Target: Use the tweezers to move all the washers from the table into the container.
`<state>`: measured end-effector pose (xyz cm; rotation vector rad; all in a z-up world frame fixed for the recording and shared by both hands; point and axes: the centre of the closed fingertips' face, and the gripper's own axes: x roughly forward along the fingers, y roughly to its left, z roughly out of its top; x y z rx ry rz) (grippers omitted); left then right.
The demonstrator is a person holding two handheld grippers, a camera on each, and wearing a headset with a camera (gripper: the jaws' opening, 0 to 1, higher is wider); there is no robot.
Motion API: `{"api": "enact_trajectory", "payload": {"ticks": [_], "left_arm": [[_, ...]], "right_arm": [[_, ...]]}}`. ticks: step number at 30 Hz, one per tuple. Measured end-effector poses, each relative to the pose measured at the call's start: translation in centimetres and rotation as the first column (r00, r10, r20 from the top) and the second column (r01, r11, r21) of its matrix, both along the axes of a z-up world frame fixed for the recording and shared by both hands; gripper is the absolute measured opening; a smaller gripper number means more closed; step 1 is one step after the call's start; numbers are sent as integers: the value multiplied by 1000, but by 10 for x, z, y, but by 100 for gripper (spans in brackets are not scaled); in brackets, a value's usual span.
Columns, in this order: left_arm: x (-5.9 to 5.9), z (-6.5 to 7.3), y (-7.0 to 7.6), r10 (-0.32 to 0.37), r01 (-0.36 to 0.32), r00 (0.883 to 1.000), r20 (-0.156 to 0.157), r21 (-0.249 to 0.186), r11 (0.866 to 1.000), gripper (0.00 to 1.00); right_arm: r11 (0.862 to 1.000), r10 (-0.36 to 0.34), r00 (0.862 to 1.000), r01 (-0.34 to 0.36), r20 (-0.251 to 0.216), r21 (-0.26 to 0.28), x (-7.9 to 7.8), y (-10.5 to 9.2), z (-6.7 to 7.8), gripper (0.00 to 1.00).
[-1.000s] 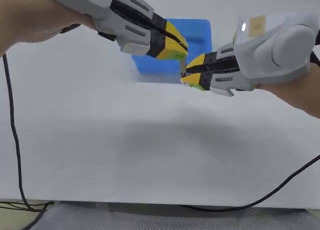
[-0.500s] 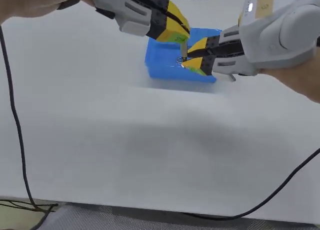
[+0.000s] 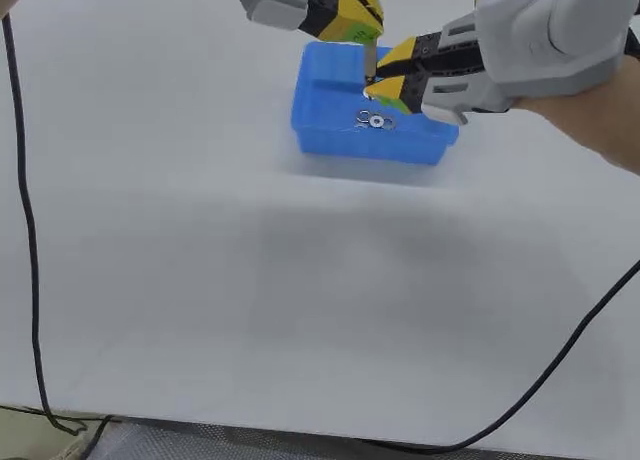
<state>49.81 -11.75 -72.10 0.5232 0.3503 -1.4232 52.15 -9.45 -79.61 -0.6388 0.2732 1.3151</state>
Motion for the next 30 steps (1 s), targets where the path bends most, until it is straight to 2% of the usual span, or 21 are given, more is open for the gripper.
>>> {"api": "enact_trajectory", "payload": {"ticks": [4,9,18,24,30], "left_arm": [[10,-13,-1,8,-8,1000,-5,14,1000,6],[19,-33,0,18,-17,999,-29,36,999,6],[30,-57,2,44,-41,997,-64,53,998,6],[30,-60,0,41,-37,996,-73,56,998,6],[28,-60,0,31,-27,998,-61,70,997,6]], "right_arm": [[1000,-8,1000,8,-15,-15,7,-1,-12,9],[999,-14,999,12,-48,-42,12,-1,-32,9],[997,-23,996,17,-84,-70,18,-1,-56,9],[997,-38,996,32,-84,-69,20,-2,-59,10],[997,-43,996,37,-76,-75,18,-2,-58,11]]}}
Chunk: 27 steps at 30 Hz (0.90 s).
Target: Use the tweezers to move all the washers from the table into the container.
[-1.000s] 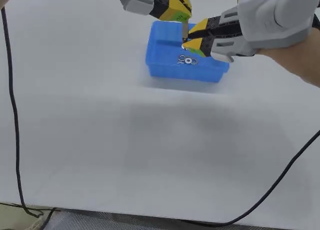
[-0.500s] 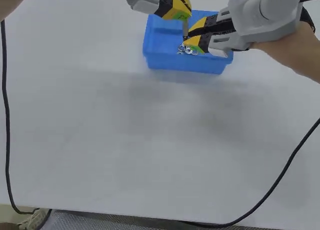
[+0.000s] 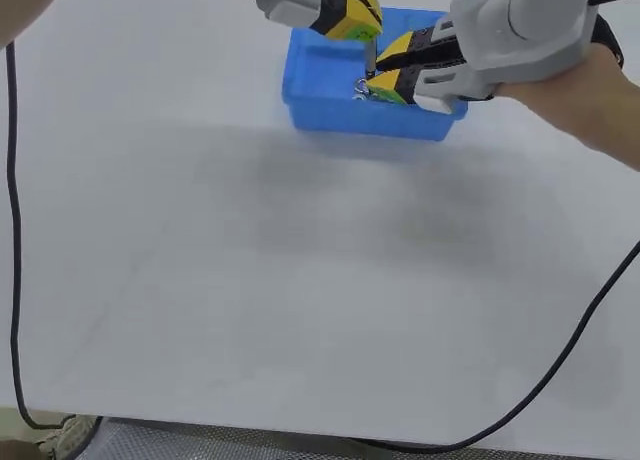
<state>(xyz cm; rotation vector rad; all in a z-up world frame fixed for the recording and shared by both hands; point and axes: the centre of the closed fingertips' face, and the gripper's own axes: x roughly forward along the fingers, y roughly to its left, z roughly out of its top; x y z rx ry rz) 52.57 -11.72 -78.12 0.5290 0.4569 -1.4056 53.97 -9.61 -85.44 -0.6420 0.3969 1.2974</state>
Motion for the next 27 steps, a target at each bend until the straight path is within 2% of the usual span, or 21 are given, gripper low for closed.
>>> {"api": "enact_trajectory", "payload": {"ticks": [5,13,16,20,24,27], "left_arm": [[-3,8,0,-6,6,999,38,4,1000,6],[-11,25,1,-16,16,997,70,0,1000,6],[-19,38,-1,-25,27,997,73,-29,999,6],[-31,52,1,-30,34,996,87,-43,999,6],[-43,63,4,-29,34,995,92,-55,998,6],[-56,72,4,-25,32,995,97,-71,997,6]], "right_arm": [[1000,-5,1000,5,7,16,-1,3,6,12],[998,-11,1000,12,-5,61,-7,6,21,13],[994,-2,1000,4,-25,106,-13,8,31,13],[990,14,999,-9,-37,139,-25,5,45,11],[990,29,999,-25,-23,138,-38,0,57,10],[989,32,999,-30,-16,143,-49,-6,67,9]]}}
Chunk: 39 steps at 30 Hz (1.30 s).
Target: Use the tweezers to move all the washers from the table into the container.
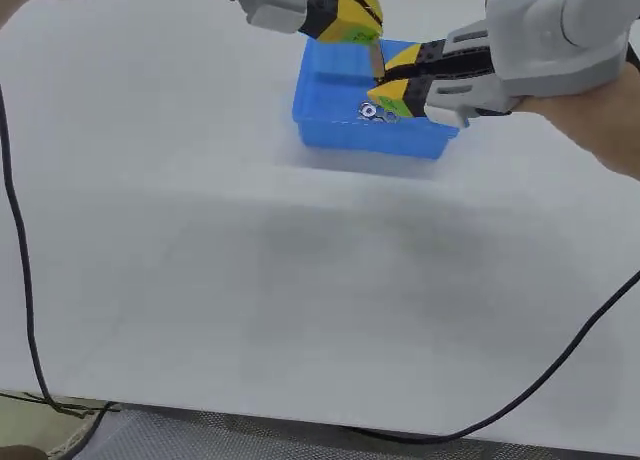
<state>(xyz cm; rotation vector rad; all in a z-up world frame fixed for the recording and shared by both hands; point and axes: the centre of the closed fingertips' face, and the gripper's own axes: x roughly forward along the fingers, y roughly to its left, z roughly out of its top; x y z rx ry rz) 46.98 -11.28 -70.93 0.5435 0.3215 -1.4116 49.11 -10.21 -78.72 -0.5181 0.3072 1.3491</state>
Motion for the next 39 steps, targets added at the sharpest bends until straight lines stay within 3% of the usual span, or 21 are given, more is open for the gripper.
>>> {"api": "enact_trajectory", "payload": {"ticks": [5,8,12,20,28,30,32,33,39], "left_arm": [[-21,3,4,2,-2,1000,-6,-2,1000,6],[-35,-8,10,0,0,1000,-5,44,999,6],[-47,-17,16,10,-9,1000,-26,59,998,5],[-64,-52,20,48,-41,996,-76,87,995,5],[-67,-93,20,98,-83,986,-136,110,991,6],[-66,-104,20,112,-92,979,-172,120,989,6],[-61,-114,22,129,-106,975,-179,134,985,6],[-61,-118,23,135,-109,971,-198,139,984,6],[-52,-140,22,161,-130,962,-220,149,980,6]], "right_arm": [[1000,11,1000,-11,4,-7,-22,-8,8,8],[998,32,999,-31,23,-53,-36,-13,6,8],[995,47,999,-46,13,-83,-53,-15,2,8],[984,66,998,-67,-9,-167,-80,-20,-16,8],[960,79,996,-84,-29,-266,-86,-25,-44,8],[947,100,995,-102,-21,-306,-85,-26,-52,8],[942,105,994,-107,-24,-317,-84,-25,-58,8],[941,103,994,-106,-29,-320,-79,-26,-67,8],[931,94,994,-106,-53,-349,-70,-28,-84,8]]}}
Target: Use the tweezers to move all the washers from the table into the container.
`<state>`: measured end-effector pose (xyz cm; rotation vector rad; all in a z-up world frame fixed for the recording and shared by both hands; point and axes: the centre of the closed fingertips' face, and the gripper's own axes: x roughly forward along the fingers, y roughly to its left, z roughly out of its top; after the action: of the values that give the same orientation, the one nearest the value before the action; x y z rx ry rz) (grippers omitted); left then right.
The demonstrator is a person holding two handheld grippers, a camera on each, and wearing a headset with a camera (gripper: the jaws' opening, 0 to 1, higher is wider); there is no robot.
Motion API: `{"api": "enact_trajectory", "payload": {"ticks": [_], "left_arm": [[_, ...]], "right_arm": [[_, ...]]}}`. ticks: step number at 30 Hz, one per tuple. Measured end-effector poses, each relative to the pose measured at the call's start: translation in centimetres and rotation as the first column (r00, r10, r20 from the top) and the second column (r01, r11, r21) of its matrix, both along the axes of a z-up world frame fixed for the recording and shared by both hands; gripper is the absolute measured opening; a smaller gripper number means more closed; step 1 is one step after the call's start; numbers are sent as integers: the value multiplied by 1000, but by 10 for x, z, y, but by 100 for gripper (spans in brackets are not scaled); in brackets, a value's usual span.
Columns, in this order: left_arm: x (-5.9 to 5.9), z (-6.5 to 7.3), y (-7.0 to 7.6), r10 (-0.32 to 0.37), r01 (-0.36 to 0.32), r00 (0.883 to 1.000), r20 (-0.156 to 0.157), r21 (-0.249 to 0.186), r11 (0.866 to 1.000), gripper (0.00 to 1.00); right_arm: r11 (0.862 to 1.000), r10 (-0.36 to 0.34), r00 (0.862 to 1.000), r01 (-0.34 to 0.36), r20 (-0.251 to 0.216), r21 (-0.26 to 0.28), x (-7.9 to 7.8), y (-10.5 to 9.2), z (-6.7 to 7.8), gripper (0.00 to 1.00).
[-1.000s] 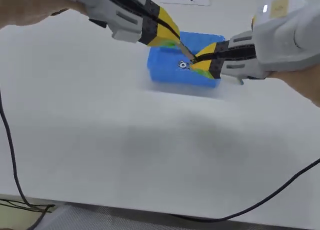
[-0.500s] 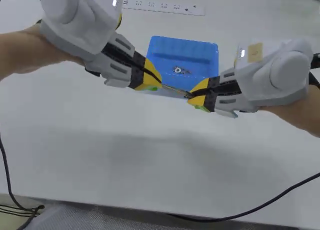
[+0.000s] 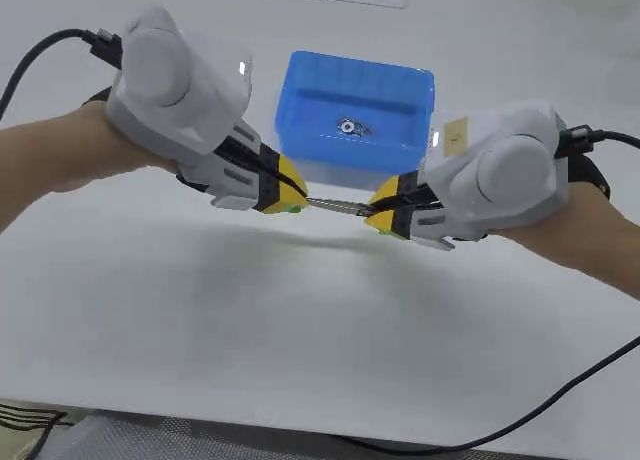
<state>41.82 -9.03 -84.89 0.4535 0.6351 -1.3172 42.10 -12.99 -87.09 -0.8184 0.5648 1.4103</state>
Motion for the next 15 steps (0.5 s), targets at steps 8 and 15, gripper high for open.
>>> {"api": "enact_trajectory", "payload": {"ticks": [8,15], "left_arm": [[4,-21,-4,-7,7,1000,-19,33,999,6],[2,-30,-4,-7,9,1000,-27,55,998,6]], "right_arm": [[999,6,1000,-7,-7,-44,5,-5,-16,8],[999,1,1000,-2,-15,-44,6,-5,-18,8]]}}
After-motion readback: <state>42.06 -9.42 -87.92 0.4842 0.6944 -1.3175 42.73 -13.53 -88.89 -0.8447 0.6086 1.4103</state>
